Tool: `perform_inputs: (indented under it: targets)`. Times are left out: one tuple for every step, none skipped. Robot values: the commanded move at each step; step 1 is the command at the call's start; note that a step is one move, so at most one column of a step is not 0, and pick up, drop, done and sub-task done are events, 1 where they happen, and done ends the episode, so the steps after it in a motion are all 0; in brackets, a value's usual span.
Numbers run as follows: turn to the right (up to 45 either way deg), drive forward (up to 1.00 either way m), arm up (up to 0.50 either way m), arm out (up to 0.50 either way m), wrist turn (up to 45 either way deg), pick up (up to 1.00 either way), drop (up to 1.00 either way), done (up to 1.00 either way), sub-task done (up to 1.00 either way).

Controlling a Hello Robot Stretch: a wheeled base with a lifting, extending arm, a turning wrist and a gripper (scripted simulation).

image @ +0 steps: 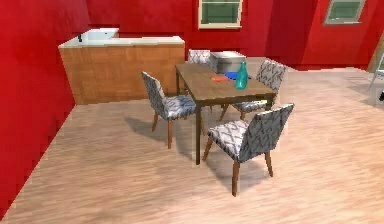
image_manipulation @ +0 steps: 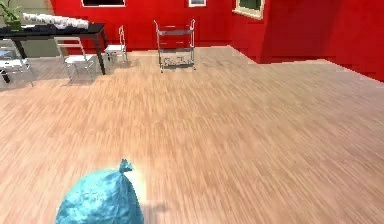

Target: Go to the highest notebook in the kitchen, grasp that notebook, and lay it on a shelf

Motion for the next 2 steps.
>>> perform_inputs:
  targets:
    - [0.0,0.45,0.00,0.00,0.0,0.00,0.00,0.00,0.00]
    - [-39.0,0.00,0.00,0.00,0.0,0.00,0.00,0.00,0.00]
